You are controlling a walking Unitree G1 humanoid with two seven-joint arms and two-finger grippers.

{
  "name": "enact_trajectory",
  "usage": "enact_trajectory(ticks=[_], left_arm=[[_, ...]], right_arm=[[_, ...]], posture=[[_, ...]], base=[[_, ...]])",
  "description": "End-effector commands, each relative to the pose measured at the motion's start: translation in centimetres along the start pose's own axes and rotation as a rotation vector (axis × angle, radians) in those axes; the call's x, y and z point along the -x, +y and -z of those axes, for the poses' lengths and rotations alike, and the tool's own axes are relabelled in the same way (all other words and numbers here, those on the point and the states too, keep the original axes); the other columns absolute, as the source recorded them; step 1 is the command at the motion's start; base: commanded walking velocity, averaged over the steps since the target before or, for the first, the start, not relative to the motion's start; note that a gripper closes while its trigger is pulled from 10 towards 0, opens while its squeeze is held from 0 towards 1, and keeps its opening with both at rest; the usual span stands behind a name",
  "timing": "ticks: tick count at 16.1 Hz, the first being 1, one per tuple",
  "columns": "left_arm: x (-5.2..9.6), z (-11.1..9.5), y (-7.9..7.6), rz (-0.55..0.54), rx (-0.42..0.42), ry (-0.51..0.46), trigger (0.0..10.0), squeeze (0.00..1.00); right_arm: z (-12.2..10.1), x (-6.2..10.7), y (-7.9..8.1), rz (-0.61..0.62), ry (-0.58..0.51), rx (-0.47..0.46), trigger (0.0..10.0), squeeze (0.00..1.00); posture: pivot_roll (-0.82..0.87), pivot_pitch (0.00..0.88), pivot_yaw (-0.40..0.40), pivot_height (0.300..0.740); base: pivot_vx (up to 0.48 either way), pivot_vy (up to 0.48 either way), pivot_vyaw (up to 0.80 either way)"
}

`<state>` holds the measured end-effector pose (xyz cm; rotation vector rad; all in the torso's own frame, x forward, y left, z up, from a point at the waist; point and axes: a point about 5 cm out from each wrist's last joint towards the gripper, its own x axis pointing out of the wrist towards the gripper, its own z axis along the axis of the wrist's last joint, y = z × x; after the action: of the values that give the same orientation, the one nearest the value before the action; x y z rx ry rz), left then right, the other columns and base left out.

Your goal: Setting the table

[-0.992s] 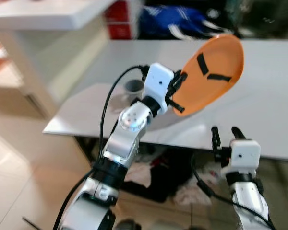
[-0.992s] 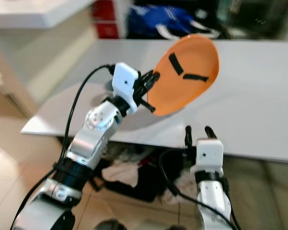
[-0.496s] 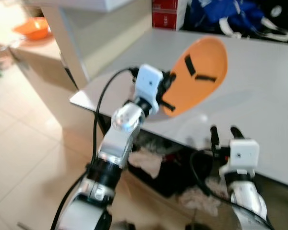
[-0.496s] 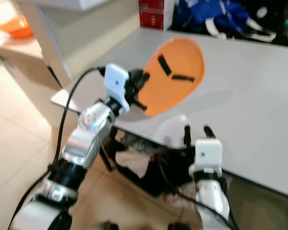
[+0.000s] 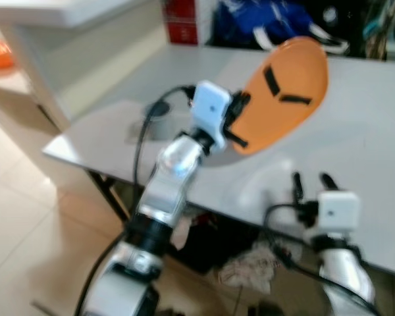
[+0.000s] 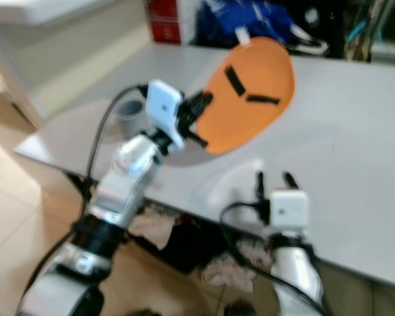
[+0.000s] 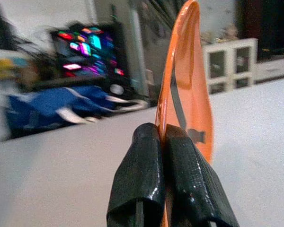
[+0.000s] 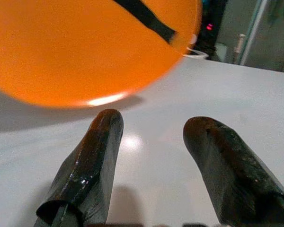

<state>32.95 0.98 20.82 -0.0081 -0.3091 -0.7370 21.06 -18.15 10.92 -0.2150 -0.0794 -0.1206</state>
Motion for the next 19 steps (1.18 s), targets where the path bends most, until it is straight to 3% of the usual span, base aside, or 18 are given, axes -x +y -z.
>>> enact_trajectory(ticks=[1, 2, 4, 9, 12, 15, 16, 19], left_arm=[[0.0, -1.1, 1.0, -0.030, 0.000, -0.038, 0.0, 0.00], [-0.1, -0.8, 1.5, -0.063, 0.073, -0.019, 0.0, 0.00], [-0.2, -0.7, 1.8, -0.083, 0.119, -0.007, 0.0, 0.00], [0.0, -0.5, 2.5, -0.117, 0.089, 0.015, 0.0, 0.00], [0.8, 0.6, 4.4, -0.308, -0.006, 0.073, 0.0, 0.00], [0.5, 1.3, 3.8, -0.300, 0.054, 0.087, 0.0, 0.00], [0.6, 2.2, 3.9, -0.317, 0.111, 0.123, 0.0, 0.00], [0.5, 2.6, 3.9, -0.329, 0.124, 0.133, 0.0, 0.00]], right_arm=[[-0.5, -0.2, 0.8, -0.021, -0.020, -0.029, 10.0, 0.00], [-0.5, -0.2, 0.8, -0.022, -0.021, -0.028, 10.0, 0.00], [-0.6, -0.2, 0.8, -0.023, -0.021, -0.027, 10.0, 0.00], [-0.6, -0.1, 0.8, -0.026, -0.021, -0.024, 10.0, 0.00], [-0.5, -0.1, 0.8, -0.028, -0.021, -0.025, 10.0, 0.00], [-0.5, -0.2, 1.0, -0.032, -0.021, -0.027, 10.0, 0.00], [-0.5, -0.2, 1.0, -0.034, -0.023, -0.027, 10.0, 0.00], [-0.5, -0.2, 1.0, -0.033, -0.025, -0.025, 10.0, 0.00]], posture=[[-0.09, 0.000, 0.102, 0.707], [-0.09, 0.000, 0.100, 0.707], [-0.09, 0.000, 0.101, 0.707], [-0.09, 0.000, 0.101, 0.707], [-0.09, 0.000, 0.095, 0.707], [-0.08, 0.000, 0.093, 0.707], [-0.08, 0.000, 0.094, 0.707], [-0.09, 0.000, 0.098, 0.707]], base=[[0.000, 0.000, 0.00], [0.000, 0.000, 0.00], [0.000, 0.000, 0.00], [0.000, 0.000, 0.00], [0.000, 0.000, 0.00], [0.000, 0.000, 0.00], [0.000, 0.000, 0.00], [0.000, 0.000, 0.00]])
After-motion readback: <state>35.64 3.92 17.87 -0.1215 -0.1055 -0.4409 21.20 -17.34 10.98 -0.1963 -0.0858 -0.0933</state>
